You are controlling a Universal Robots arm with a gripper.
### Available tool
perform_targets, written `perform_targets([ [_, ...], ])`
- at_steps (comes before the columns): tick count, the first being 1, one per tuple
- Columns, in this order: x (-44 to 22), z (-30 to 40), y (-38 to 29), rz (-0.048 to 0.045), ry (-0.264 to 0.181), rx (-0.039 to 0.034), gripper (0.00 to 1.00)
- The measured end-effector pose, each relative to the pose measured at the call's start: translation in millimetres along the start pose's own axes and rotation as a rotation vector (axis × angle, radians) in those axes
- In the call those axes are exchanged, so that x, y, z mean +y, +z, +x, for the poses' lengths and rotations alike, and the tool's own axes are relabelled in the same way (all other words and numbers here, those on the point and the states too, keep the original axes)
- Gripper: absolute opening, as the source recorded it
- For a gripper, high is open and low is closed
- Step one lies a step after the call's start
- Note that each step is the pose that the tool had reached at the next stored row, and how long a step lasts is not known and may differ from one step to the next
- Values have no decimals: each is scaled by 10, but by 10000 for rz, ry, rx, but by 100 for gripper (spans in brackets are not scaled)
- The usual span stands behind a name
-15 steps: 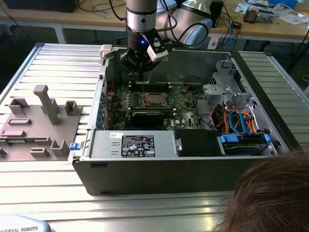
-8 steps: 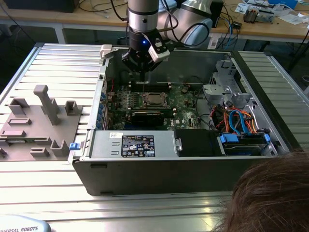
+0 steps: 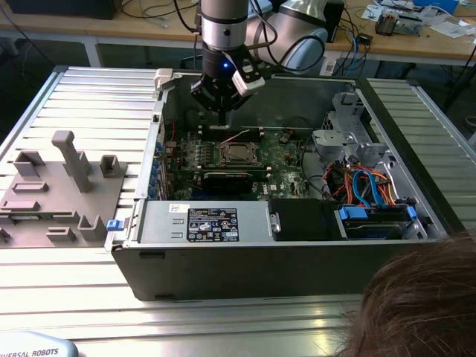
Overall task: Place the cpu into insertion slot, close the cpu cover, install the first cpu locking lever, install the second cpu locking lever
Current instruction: 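Install the first cpu locking lever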
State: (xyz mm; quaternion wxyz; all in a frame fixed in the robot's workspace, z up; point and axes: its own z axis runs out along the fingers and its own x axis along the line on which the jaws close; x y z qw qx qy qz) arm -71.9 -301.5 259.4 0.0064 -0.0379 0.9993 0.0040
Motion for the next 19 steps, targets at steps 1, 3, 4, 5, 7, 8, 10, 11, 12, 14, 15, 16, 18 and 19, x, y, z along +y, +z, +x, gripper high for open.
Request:
perform_targets([
  [1,0,-5,1,-1,0,0,11],
  [3,0,-6,4,0,2,0,11],
  [4,0,-7,6,0,1,0,11],
  [5,0,-8,9,0,0,0,11],
  [7,0,-10,17,-1,0,0,11],
  [8,-1,-10,21,-1,0,0,11],
  [10,-1,-10,28,0,1,0,11],
  [11,-1,-11,31,-1,0,-1,11],
  [12,-1,-11,35,0,0,1,11],
  [14,-1,-12,42,0,0,1,11],
  [15,-1,-12,45,0,0,0,11],
  [16,-1,-13,49,0,0,0,11],
  [18,-1,-13,57,0,0,0,11],
  [19,-1,-14,61,0,0,0,11],
])
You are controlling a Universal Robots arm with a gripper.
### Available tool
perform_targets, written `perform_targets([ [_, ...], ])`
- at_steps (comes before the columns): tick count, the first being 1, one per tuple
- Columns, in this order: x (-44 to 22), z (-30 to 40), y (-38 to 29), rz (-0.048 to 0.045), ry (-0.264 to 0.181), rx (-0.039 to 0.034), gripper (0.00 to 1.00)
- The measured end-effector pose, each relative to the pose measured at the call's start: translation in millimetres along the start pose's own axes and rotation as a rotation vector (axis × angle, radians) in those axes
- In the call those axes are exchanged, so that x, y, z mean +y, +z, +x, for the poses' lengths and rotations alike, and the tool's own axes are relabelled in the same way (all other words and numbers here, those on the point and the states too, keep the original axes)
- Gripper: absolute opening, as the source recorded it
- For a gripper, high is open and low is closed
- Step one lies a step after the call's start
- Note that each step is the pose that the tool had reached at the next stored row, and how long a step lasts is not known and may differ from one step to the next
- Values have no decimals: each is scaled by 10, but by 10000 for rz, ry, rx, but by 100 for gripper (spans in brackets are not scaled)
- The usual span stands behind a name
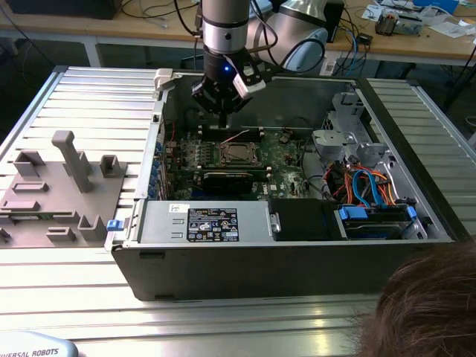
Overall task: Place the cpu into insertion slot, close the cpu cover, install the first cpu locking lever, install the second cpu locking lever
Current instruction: 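Install the first cpu locking lever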
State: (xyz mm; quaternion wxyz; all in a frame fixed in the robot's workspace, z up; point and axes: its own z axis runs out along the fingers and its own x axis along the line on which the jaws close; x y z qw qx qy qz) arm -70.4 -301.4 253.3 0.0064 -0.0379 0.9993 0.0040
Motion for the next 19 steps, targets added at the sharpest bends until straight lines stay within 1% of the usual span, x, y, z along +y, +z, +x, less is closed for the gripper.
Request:
perform_targets([
  [19,-1,-4,61,0,0,0,11],
])
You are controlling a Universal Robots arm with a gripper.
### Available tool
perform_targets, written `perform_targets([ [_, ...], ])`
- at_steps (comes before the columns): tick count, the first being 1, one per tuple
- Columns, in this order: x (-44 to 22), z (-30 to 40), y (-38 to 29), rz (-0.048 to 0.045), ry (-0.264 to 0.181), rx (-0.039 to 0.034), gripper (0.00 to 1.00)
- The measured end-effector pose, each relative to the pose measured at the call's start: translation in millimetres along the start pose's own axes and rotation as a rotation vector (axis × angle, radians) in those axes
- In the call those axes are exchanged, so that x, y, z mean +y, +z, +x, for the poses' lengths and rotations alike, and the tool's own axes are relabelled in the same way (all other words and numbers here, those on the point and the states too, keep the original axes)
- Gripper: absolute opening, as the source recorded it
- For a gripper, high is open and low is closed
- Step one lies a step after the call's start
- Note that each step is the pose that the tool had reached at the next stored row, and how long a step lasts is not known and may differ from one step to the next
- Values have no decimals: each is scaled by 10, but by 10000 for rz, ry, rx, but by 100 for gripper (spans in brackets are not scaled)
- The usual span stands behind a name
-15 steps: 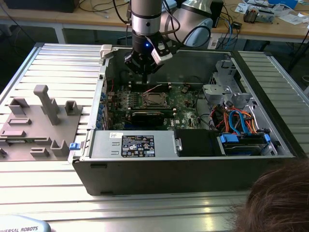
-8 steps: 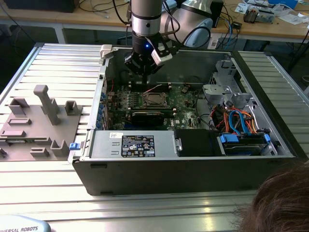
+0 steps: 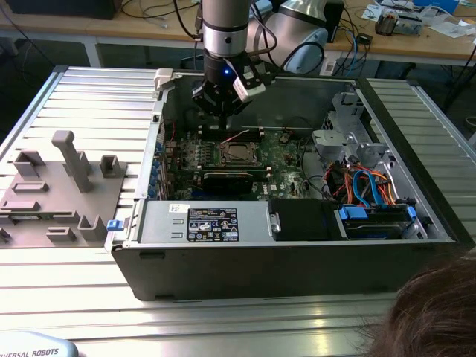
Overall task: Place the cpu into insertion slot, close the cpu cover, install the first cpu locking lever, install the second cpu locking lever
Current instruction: 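Install the first cpu locking lever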
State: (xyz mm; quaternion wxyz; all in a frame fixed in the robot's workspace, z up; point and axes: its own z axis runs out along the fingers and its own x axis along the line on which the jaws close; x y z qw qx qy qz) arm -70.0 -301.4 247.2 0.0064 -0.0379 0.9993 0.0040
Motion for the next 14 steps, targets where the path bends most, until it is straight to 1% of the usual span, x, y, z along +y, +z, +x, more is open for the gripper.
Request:
perform_targets([
  [14,-1,-7,26,0,0,0,11],
])
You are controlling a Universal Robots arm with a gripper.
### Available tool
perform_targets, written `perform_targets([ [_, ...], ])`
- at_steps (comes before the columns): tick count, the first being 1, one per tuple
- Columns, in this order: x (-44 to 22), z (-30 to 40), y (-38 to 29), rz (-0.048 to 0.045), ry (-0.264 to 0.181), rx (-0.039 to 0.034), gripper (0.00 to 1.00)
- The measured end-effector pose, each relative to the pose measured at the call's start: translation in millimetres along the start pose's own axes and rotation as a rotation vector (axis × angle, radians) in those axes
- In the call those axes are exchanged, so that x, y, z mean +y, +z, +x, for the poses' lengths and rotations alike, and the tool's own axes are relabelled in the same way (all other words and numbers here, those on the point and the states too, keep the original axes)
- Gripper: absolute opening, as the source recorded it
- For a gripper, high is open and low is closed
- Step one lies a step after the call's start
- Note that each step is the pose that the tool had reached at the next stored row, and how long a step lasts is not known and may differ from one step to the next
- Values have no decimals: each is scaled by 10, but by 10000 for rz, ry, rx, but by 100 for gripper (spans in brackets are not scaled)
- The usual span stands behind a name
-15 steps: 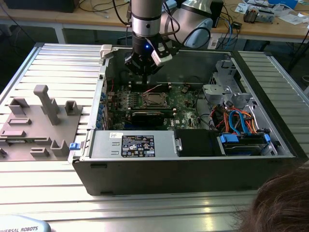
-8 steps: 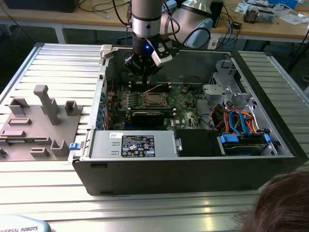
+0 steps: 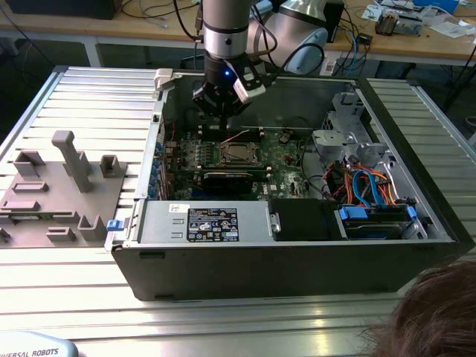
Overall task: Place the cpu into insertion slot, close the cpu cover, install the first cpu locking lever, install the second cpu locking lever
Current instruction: 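Install the first cpu locking lever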
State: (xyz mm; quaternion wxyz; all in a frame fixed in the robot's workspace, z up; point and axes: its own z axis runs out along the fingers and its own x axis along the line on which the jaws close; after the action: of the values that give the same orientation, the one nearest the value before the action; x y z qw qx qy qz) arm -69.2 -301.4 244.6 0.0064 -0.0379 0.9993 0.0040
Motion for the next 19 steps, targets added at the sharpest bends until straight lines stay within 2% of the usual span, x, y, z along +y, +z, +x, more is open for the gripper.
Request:
perform_targets([
  [19,-1,-5,42,0,0,-1,11],
])
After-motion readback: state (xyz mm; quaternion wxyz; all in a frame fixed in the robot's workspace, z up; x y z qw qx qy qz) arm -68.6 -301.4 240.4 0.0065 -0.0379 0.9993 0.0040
